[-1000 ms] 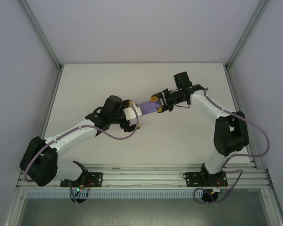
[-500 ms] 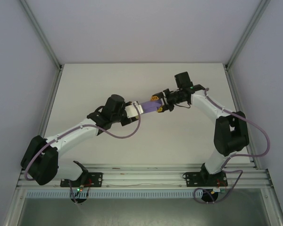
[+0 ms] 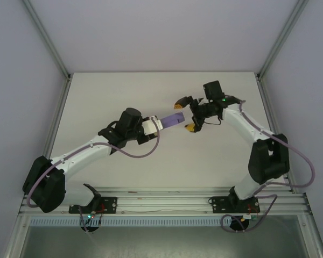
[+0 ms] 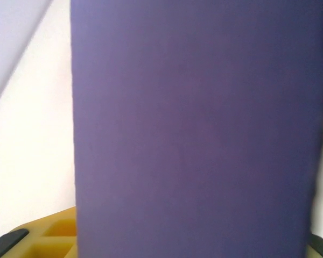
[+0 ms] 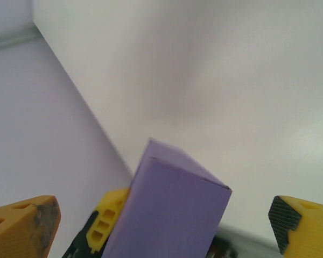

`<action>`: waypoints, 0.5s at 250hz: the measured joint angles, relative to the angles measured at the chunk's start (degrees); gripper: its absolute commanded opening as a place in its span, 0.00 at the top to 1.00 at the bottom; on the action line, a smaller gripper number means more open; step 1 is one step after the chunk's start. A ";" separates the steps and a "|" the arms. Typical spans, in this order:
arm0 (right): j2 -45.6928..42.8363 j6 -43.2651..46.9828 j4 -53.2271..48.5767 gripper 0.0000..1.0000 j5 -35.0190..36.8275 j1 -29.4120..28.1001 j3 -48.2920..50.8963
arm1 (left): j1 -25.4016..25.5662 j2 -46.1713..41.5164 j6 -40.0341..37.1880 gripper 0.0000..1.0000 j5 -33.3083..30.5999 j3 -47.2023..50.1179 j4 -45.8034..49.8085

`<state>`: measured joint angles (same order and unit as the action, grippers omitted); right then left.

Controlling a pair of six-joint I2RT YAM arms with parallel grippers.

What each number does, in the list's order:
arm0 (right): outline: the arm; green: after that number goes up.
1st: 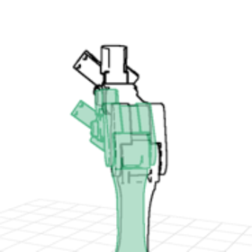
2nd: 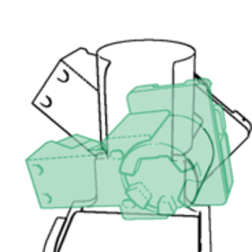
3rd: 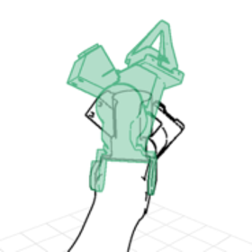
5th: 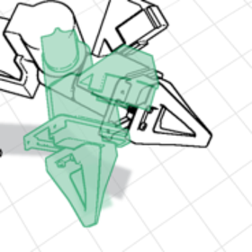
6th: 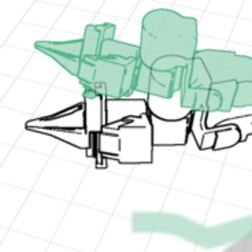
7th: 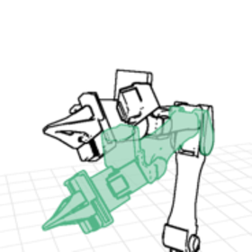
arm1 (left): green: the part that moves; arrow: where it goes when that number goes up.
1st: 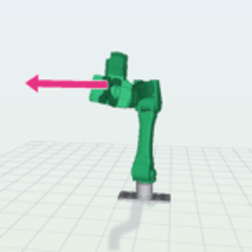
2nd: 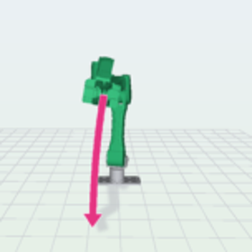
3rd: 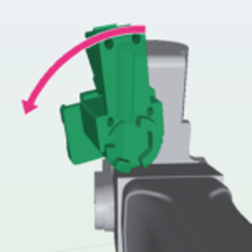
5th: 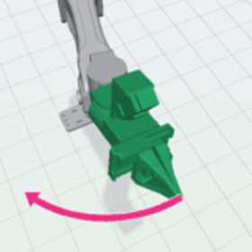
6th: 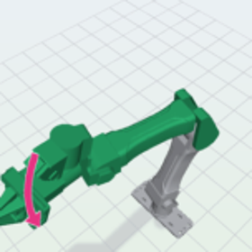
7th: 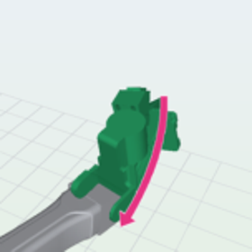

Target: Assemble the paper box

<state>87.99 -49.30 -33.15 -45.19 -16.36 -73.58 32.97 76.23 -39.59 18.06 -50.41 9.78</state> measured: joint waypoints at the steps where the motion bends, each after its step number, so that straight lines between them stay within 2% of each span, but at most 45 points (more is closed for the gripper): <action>1: -0.50 0.72 0.07 0.00 1.11 0.17 0.00 | 0.00 0.02 0.07 0.62 0.00 -0.13 0.17; 34: -12.61 17.29 6.51 0.00 17.51 2.08 3.96 | 0.00 1.75 0.39 0.61 0.37 -3.63 7.39; 55: -21.59 28.09 14.84 0.00 22.93 2.03 11.30 | 0.00 2.91 0.76 0.61 1.16 -5.03 11.56; 72: -26.84 36.17 19.96 0.00 22.14 2.05 16.83 | 0.00 3.82 1.64 0.61 2.36 -6.01 14.75; 84: -28.22 41.62 21.53 0.06 19.28 2.05 18.95 | 0.00 4.44 2.71 0.61 3.45 -6.58 16.68; 93: -28.11 45.66 21.88 0.11 16.31 1.99 19.45 | 0.00 4.81 3.54 0.61 4.50 -6.84 17.84; 125: -24.04 59.21 20.37 0.16 7.91 0.17 19.52 | 0.00 5.86 5.92 0.61 6.27 -6.86 20.50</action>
<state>63.94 9.91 -12.78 -37.28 -16.19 -54.06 32.97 82.08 -33.67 24.34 -57.28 30.28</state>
